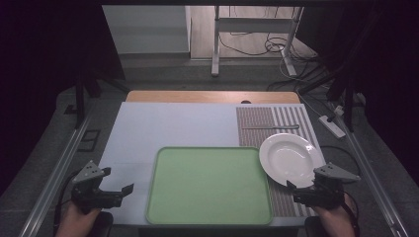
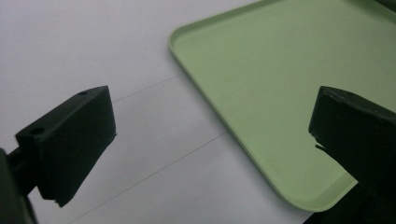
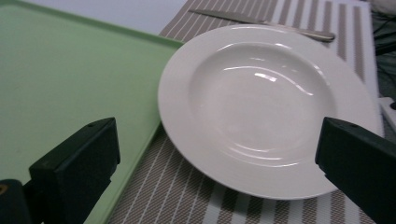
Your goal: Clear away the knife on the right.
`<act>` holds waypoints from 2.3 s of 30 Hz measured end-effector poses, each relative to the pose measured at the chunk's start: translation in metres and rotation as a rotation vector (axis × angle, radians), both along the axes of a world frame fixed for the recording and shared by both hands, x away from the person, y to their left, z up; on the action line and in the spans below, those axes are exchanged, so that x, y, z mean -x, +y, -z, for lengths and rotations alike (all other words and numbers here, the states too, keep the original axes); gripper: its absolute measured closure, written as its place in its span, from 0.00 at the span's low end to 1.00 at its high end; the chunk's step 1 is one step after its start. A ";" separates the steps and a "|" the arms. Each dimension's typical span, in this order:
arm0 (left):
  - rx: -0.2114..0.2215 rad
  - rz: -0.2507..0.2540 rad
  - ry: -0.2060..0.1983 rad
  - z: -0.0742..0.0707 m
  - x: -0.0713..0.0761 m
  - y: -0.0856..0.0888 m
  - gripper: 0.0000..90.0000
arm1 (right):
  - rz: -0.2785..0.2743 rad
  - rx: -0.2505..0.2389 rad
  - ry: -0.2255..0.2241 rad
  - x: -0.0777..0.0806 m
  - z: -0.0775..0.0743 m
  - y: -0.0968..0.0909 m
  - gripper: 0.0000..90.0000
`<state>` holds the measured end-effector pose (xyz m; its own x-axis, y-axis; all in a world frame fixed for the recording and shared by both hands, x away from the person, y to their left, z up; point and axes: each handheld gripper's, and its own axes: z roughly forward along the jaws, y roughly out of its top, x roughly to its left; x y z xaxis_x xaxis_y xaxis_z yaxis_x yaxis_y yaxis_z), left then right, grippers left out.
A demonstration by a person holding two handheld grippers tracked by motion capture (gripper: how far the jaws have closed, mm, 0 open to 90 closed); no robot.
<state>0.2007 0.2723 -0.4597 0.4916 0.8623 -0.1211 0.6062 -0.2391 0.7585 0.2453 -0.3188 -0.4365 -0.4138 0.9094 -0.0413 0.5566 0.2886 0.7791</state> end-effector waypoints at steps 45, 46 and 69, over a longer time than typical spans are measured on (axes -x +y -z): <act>-0.016 0.011 0.006 0.000 -0.001 -0.002 0.01 | -0.061 0.003 0.037 -0.005 0.001 0.009 0.01; -0.014 0.011 0.005 0.000 -0.001 -0.002 0.01 | -0.067 -0.004 0.039 -0.006 0.001 0.010 0.01; -0.018 0.013 0.011 0.001 -0.002 -0.003 0.01 | -0.178 -0.042 0.038 -0.030 0.003 0.021 0.01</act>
<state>0.2027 0.2695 -0.4602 0.5019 0.8578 -0.1108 0.6112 -0.2611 0.7472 0.2751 -0.2978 -0.4396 -0.5686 0.8225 0.0137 0.5291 0.3530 0.7716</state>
